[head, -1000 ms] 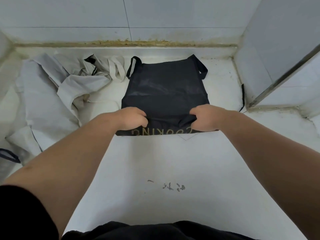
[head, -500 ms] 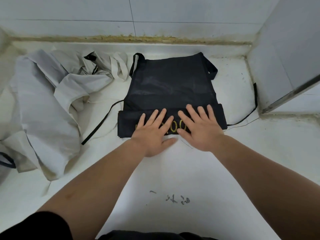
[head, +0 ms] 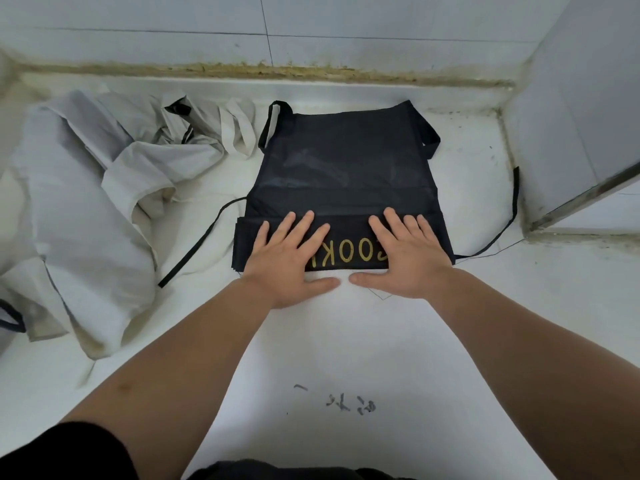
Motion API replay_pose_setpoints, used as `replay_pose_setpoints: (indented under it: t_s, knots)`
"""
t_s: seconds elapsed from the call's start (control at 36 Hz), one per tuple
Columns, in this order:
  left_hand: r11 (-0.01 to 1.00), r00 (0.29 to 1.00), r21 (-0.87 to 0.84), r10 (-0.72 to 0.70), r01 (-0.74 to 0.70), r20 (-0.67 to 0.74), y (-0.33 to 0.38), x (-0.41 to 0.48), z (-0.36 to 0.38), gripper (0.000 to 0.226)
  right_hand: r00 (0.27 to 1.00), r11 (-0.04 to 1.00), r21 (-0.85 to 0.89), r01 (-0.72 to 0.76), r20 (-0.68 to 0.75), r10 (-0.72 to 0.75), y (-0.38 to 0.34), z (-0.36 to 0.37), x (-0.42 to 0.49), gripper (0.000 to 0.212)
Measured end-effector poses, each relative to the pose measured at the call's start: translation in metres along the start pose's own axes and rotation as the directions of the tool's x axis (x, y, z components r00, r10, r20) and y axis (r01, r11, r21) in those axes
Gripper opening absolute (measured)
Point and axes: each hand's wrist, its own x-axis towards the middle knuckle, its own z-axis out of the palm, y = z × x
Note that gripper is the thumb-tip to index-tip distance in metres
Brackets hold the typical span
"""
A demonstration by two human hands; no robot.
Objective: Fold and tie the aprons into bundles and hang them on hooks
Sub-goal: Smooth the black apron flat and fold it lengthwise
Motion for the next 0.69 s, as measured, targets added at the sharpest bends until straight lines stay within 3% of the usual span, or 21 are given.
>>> replay_pose_setpoints:
  t_s: [0.22,0.33,0.39,0.5,0.56,0.61,0.69]
  knots:
    - [0.999,0.999,-0.052,0.002,-0.004,-0.040,0.013,-0.034,0.007,0.074,0.999,0.999,0.045,-0.007,-0.046,0.009,-0.011,0.005,-0.034,0.097]
    - [0.966,0.990,-0.258,-0.055,0.020,-0.127,0.011,-0.049,0.005,0.057,0.999,0.999,0.052,-0.004,-0.051,0.006,-0.016,0.014,-0.058,0.094]
    - [0.962,0.979,-0.264,-0.114,0.067,-0.169,0.001,-0.051,-0.002,0.055,0.999,0.998,0.065,-0.007,-0.053,0.010,-0.016,0.017,-0.067,0.092]
    - [0.958,0.975,-0.203,-0.216,0.202,-0.049,-0.023,-0.053,-0.007,0.056,0.999,0.997,0.067,-0.023,-0.033,0.026,-0.018,0.015,-0.072,0.092]
    - [0.953,0.973,-0.221,-0.224,0.205,-0.063,-0.028,-0.055,-0.004,0.053,0.999,0.998,0.038,-0.041,-0.009,0.041,-0.022,0.010,-0.069,0.094]
    - [0.924,0.960,-0.315,-0.262,0.219,-0.100,-0.029,-0.058,0.002,0.051,0.998,0.998,-0.004,-0.055,0.008,0.055,-0.030,0.005,-0.066,0.097]
    - [0.796,0.911,-0.552,-0.386,0.249,-0.146,-0.029,-0.066,0.007,0.050,0.999,0.998,-0.041,-0.046,0.017,0.046,-0.046,0.000,-0.063,0.102]
